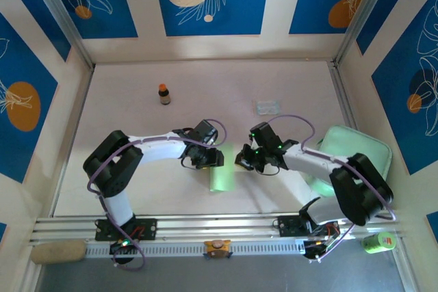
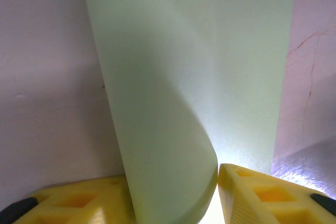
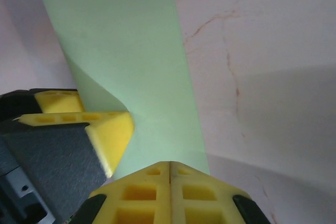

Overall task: Fold a paper plane with a square sheet of paper (pick it up from the middle)
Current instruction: Hold the square sheet of paper at the center of the table.

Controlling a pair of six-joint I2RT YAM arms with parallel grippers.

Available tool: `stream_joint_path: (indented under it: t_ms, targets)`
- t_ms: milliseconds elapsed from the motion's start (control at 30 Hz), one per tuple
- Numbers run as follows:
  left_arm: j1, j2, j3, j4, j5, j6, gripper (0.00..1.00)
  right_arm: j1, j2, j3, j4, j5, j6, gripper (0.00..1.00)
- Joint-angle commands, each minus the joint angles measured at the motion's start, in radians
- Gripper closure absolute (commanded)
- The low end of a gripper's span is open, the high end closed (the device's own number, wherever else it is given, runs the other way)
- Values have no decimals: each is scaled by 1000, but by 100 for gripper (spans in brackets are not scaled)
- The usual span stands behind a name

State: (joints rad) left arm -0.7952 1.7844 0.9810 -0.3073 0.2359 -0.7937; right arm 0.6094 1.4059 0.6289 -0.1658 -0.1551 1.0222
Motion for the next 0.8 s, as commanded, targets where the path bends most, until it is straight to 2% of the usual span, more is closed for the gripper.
stream_joint_path:
  t_ms: [0,200,333,500,767]
  targets:
    - [-2,112,-50,47,-82,33,50,32,55,49,-5,44,-25,98]
    - [-2,110,-56,54,-83,30,50,85,62,38,89,107,-30,99]
    - [-1,114,-57,59,-79,28,50,78,93,66,58,64,-43,100]
    - [-2,116,-58,63,-75,27,50,78,126,40,144,6,-28,100]
    - [-2,118,-59,68,-73,23,50,75,164,34,161,-17,-24,100]
